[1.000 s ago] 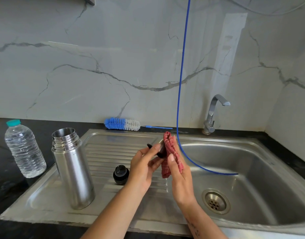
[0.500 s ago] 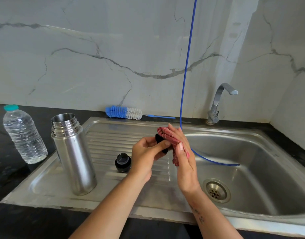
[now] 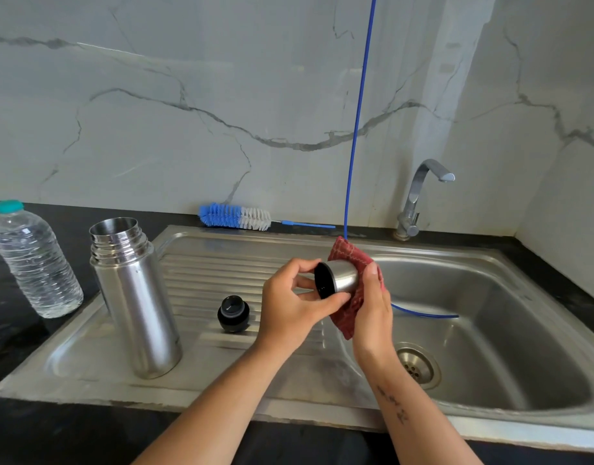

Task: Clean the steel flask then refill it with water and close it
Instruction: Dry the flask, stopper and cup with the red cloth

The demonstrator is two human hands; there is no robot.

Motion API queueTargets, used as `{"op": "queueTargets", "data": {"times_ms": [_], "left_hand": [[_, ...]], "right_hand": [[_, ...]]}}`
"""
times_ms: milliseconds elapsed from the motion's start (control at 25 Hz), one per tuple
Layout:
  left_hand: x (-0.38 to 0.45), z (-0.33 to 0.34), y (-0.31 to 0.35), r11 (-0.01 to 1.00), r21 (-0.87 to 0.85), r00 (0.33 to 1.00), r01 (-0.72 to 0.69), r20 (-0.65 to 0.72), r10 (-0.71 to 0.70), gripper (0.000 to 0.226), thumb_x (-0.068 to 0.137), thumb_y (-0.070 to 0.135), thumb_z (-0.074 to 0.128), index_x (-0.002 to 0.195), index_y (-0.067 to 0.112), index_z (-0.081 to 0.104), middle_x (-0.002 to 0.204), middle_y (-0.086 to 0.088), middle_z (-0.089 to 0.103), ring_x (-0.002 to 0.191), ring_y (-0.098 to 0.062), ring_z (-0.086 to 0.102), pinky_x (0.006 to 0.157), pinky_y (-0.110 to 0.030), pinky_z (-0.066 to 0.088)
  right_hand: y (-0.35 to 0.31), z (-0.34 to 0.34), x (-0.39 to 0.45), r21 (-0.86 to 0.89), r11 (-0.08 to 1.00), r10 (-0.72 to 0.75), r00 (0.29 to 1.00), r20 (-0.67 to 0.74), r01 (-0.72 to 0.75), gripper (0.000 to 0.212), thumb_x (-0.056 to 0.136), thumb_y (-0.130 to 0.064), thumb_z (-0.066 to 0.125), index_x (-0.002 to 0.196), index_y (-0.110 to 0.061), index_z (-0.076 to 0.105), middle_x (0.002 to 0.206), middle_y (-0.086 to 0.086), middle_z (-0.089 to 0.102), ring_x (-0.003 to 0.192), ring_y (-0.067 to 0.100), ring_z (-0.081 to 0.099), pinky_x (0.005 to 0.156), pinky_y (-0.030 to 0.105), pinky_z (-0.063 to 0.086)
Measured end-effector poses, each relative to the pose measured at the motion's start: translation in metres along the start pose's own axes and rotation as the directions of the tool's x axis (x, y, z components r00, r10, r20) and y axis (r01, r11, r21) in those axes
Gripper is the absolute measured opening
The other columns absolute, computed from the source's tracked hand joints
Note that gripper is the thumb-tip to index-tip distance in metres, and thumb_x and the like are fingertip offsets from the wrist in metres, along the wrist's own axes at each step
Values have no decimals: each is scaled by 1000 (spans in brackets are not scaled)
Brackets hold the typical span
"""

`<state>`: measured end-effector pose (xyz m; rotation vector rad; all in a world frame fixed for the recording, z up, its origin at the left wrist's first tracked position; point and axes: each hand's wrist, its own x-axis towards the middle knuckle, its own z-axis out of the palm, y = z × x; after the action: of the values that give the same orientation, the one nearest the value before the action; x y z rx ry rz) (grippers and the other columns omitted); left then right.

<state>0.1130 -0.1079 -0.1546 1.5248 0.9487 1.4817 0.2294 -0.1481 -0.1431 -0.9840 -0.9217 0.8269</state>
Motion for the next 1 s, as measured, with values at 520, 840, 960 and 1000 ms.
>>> {"op": "queueTargets", "data": {"times_ms": [520,840,960,1000], "left_hand": [[0,-6,-3,979,202,923,-37,382,-44,73,62,18,93,125,36,59,104,11,68,96,-9,66,85,-26,53],[23,-14,-5,848,-338,912,409,171,-373,59,66,29,90,112,5,62,111,-18,74,102,-31,73,84,-37,58],[19,-8,-5,953,-84,956,289,77,-283,50,82,53,78,108,12,67,100,-9,77,88,-15,75,75,-26,59],[15,-5,-5,977,73,978,203,42,-206,47,86,59,66,105,16,66,90,-3,76,77,-5,72,68,-16,54]], "right_hand": [[-1,-4,10,43,998,40,990,-134,-34,41,108,-43,44,118,-15,72,115,19,73,103,34,73,88,39,60],[-4,-10,15,263,949,229,953,-198,-173,12,99,-24,65,110,-22,71,102,16,78,97,38,75,88,57,60],[7,3,4,-126,992,-17,989,-148,-2,16,99,-20,66,91,-24,79,82,7,77,79,27,74,77,48,61],[10,7,0,-167,986,-30,995,-97,13,16,99,-26,66,90,-21,78,73,8,73,69,24,67,69,46,58]]}}
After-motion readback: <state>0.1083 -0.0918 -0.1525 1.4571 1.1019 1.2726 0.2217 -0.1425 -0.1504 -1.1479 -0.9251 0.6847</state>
